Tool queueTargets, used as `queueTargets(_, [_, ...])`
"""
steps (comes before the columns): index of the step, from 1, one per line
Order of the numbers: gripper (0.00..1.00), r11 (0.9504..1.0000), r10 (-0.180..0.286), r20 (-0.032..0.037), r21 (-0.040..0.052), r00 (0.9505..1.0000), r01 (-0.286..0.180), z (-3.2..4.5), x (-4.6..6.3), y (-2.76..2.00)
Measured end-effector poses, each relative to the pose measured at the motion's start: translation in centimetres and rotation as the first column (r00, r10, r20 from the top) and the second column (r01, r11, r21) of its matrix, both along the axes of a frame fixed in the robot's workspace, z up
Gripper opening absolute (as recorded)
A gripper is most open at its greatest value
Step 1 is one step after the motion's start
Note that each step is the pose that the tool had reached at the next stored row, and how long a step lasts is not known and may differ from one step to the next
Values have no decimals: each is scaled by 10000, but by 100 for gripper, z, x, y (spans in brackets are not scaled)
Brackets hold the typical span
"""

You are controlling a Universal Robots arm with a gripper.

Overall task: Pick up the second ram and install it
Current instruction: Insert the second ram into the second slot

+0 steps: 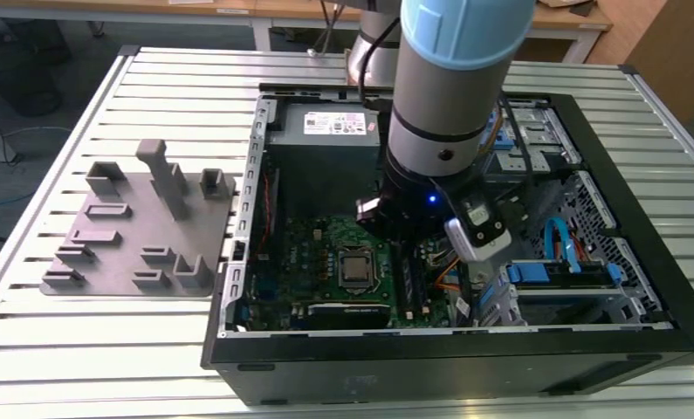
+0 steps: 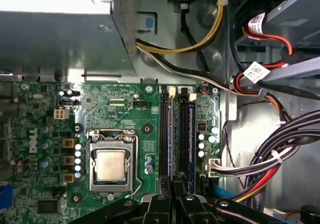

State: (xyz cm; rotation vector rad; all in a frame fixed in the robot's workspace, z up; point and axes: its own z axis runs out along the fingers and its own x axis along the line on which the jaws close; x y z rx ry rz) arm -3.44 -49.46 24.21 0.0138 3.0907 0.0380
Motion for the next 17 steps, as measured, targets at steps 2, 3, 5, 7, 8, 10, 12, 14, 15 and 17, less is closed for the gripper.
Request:
queueTargets(2, [14,10000,-54,1,2,10000,54,-30,2,4])
queueTargets(3, [14,10000,-75,0,0,10000,75,-41,3,7])
queueTargets(5, [14,10000,-84,0,-7,10000,84,-54,6,14])
queueTargets(7, [14,10000,-85,0,-16,10000,85,-61,9,24])
queueTargets(8, [14,10000,-84,1,-21,10000,84,-68,11,30])
queueTargets(10, [14,9999,-85,1,-79,10000,85,-90,15,40])
queueTargets(12, [14,9998,-85,2,-182,10000,85,-93,16,40])
queueTargets(14, [14,9996,-84,3,-282,10000,84,-97,18,41])
queueTargets(15, [14,9995,-84,3,-316,10000,85,-100,20,42])
queueTargets(17, [14,9994,-85,3,-328,10000,85,-105,29,49])
